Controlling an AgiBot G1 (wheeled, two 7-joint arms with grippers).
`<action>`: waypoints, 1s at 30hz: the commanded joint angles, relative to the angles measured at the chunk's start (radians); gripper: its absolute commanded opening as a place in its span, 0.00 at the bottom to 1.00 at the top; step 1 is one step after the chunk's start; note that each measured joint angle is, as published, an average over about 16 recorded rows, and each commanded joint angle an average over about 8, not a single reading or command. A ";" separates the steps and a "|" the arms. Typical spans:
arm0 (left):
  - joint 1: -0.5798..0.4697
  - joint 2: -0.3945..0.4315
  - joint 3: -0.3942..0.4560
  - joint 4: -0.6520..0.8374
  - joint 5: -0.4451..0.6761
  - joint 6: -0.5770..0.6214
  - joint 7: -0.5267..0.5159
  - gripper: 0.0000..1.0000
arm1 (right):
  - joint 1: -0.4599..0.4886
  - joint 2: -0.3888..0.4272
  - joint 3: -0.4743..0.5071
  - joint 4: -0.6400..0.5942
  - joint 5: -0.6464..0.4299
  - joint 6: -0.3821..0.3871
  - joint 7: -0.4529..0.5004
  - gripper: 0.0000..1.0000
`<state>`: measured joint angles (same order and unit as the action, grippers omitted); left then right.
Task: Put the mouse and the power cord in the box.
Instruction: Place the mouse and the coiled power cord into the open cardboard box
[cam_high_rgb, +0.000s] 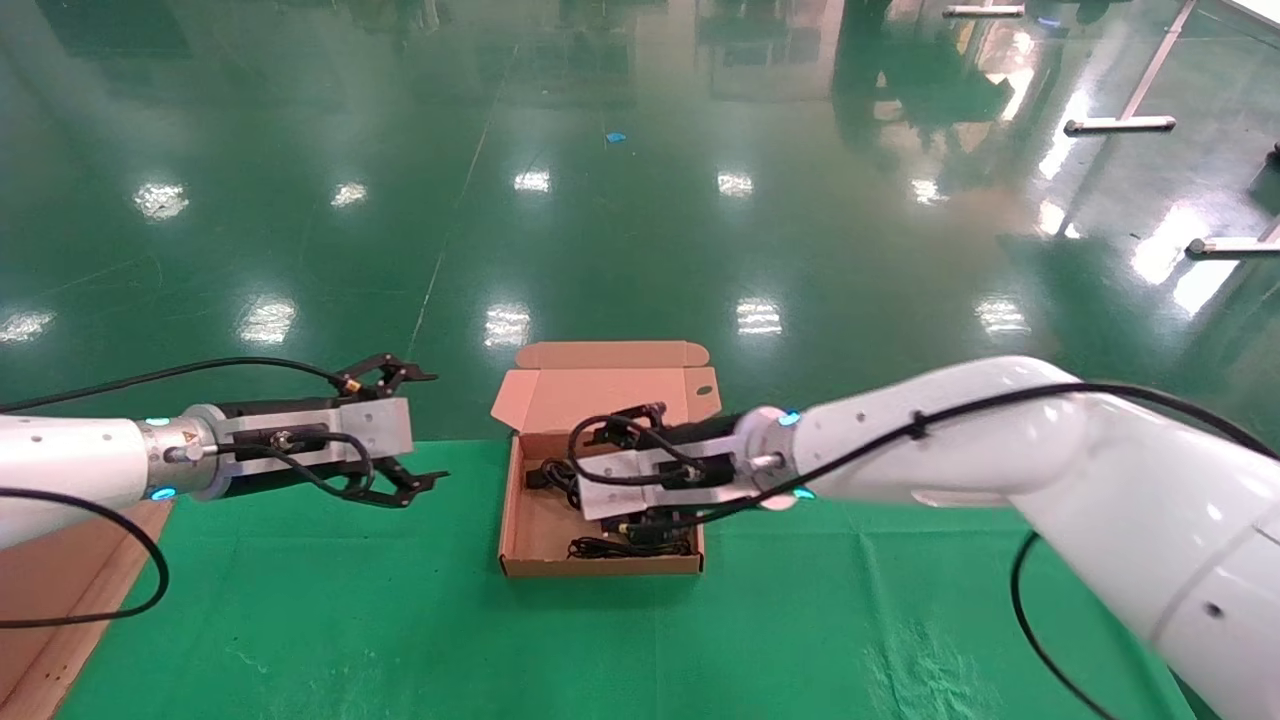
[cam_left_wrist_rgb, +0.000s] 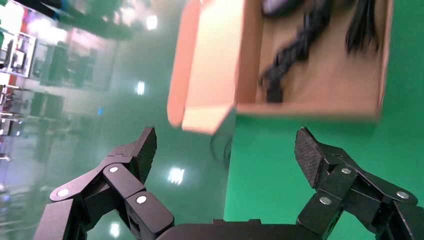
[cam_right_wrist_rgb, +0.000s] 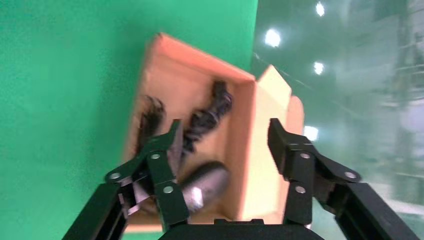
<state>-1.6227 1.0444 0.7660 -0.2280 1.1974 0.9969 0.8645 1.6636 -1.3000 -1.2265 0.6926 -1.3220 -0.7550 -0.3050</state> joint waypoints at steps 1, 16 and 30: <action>0.017 -0.014 -0.015 -0.033 -0.015 0.016 -0.033 1.00 | -0.019 0.022 0.030 0.019 0.019 -0.023 0.016 1.00; 0.171 -0.135 -0.152 -0.329 -0.145 0.155 -0.328 1.00 | -0.184 0.215 0.295 0.184 0.184 -0.231 0.153 1.00; 0.314 -0.248 -0.278 -0.604 -0.267 0.285 -0.602 1.00 | -0.337 0.394 0.541 0.338 0.338 -0.424 0.282 1.00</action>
<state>-1.3093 0.7968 0.4879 -0.8318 0.9305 1.2820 0.2631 1.3270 -0.9064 -0.6854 1.0307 -0.9841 -1.1782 -0.0235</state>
